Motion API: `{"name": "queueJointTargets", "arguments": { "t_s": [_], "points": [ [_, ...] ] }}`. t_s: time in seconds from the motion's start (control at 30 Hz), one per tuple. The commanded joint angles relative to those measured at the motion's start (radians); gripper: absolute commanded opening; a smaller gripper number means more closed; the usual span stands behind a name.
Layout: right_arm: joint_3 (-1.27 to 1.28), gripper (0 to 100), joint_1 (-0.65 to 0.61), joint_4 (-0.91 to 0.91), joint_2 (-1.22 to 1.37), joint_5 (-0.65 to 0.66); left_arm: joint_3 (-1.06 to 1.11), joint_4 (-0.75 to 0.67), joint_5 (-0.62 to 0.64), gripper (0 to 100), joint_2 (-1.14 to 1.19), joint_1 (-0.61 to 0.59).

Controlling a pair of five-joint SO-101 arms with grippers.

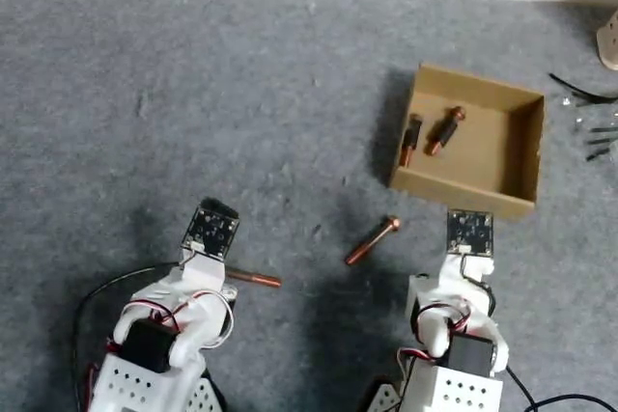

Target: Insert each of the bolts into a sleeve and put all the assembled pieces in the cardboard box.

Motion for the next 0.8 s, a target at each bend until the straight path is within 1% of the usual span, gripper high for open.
{"name": "queueJointTargets", "arguments": {
  "t_s": [0.0,0.77],
  "points": [
    [0.154,27.8,0.01,0.012,-0.015,0.011,0.022,0.008,-0.006,1,-0.007,-0.013],
    [0.154,27.8,0.012,0.012,-0.015,0.011,0.022,0.009,-0.006,1,-0.008,-0.001]
  ]
}}
